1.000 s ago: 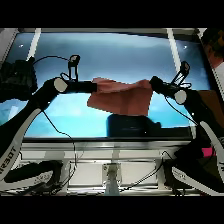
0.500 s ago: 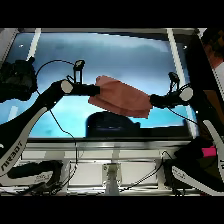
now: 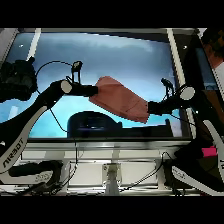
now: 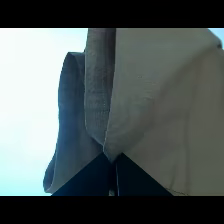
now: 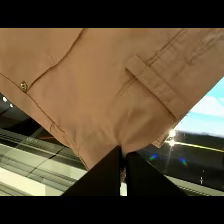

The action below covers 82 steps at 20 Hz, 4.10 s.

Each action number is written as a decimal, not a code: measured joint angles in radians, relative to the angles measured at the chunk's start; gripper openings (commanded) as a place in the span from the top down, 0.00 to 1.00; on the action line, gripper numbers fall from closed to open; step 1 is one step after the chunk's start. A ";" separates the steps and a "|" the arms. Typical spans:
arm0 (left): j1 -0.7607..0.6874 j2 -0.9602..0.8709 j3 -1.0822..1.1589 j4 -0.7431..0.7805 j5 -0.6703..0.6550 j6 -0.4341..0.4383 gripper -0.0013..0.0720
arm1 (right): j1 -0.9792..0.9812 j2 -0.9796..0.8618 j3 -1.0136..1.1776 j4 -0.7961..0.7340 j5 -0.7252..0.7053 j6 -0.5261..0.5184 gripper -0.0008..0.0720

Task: Fold the clothes and pants, and hang the long-sleeved shirts on hangers.

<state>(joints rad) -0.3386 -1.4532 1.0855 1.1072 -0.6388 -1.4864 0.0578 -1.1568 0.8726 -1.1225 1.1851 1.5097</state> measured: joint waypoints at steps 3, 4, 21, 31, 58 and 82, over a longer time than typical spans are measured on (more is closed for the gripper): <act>0.002 -0.021 0.000 0.018 -0.010 -0.013 0.79 | 0.000 0.000 -0.019 0.008 0.000 -0.005 0.95; 0.003 -0.025 0.000 0.021 -0.011 -0.017 0.49 | 0.000 0.000 -0.026 0.010 0.001 -0.006 0.89; 0.003 0.023 0.002 0.232 -0.016 -0.025 0.08 | -0.130 0.051 -0.077 -0.198 -0.113 0.003 0.45; 0.003 0.077 0.002 0.279 -0.006 -0.025 0.08 | -0.203 0.305 -0.391 0.066 -0.289 -0.057 0.47; 0.003 0.079 0.002 0.243 -0.006 -0.026 0.08 | -0.206 -0.184 -0.299 0.648 -0.377 -0.328 0.61; 0.003 0.140 0.005 0.246 0.048 -0.026 0.08 | -0.480 -0.071 0.417 -0.059 -0.382 -0.085 0.96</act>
<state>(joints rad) -0.3351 -1.3136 1.0904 1.3533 -0.5907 -1.5120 -0.4217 -1.2278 1.2896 -1.1812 0.8028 1.4242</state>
